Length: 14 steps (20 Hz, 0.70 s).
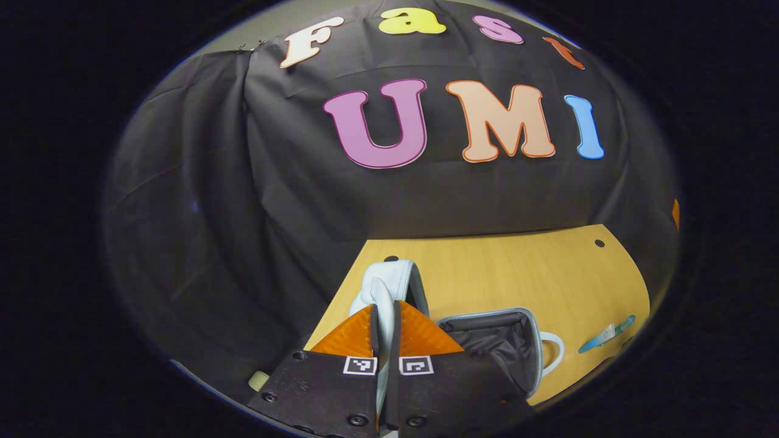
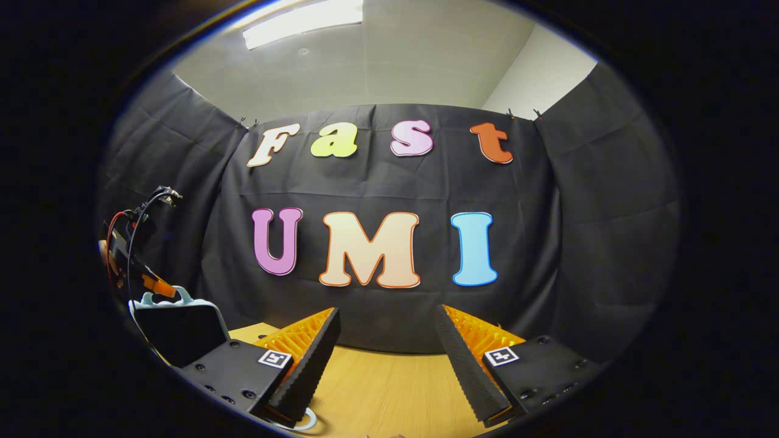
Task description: First open the suitcase, pack the skin care products into it, and then close the suitcase.
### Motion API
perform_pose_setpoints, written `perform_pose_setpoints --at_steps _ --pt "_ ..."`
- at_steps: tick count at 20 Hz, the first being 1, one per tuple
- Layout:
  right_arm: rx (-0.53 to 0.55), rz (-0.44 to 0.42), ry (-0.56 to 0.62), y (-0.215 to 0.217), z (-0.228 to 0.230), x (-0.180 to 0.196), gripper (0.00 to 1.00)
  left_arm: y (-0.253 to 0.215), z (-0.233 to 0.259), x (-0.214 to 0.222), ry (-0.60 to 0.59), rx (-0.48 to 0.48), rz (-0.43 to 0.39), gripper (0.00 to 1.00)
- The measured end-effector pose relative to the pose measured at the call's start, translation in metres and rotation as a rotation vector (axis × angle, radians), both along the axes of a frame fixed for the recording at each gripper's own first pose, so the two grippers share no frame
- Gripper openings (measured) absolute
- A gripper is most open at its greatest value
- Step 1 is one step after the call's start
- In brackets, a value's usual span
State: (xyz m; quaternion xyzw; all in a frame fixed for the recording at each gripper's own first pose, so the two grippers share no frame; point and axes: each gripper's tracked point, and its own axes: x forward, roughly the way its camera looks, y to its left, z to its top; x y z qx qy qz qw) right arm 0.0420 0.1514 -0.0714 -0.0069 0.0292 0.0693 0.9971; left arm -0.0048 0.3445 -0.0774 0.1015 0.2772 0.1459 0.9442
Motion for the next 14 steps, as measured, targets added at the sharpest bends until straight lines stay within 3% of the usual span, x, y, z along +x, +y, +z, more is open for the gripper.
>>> perform_pose_setpoints --at_steps 7,14 --pt "-0.038 -0.033 -0.045 0.029 0.014 -0.003 0.99 0.082 -0.013 -0.008 0.001 -0.036 0.074 0.0" --pt "-0.08 -0.045 -0.03 0.047 0.011 -0.007 0.99 0.158 -0.059 -0.021 0.033 -0.101 0.194 0.0"
